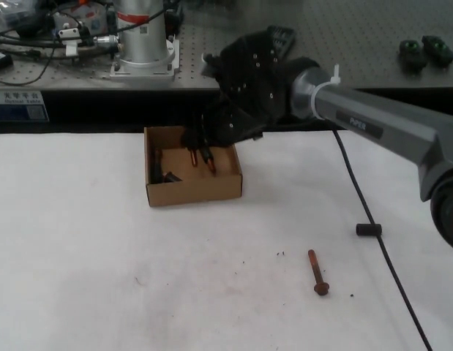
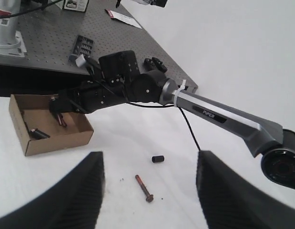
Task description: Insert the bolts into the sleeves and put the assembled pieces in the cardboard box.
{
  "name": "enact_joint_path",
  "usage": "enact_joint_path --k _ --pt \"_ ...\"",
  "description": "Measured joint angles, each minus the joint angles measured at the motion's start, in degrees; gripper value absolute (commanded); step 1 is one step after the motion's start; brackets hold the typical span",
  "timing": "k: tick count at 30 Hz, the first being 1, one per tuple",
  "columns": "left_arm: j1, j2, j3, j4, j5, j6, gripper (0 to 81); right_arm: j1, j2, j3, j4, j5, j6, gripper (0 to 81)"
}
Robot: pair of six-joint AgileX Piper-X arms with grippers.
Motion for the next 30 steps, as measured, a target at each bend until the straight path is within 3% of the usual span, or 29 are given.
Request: enact_joint_path --k 9,11,14,16,26,30 --pt "0.0 -2.5 0.0 0.5 -0.1 -2.1 41.9 0.0 0.0 -0.1 0.7 0.0 0.0 5.9" --pt "0.0 -2.5 0.0 0.5 -0.1 -2.4 41.9 0.0 0.0 -0.1 0.7 -0.4 0.0 14.1" --pt "0.0 -2.5 0.0 0.5 -0.1 -2.4 41.9 0.0 0.0 -0.1 0.7 -1.7 0.0 38.4" --pt "0.0 -2.5 0.0 0.5 0.0 -2.5 41.9 0.0 0.0 -0.1 0.6 -2.6 0.0 47.1" --pt "0.0 -2.5 0.0 0.7 0.6 -2.6 41.9 0.0 -0.6 -0.1 2.8 -4.7 3.9 39.1" --pt "0.0 -2.5 0.0 0.7 0.6 -1.0 41.9 0.0 -4.1 -0.1 9.3 -5.1 -0.3 35.8"
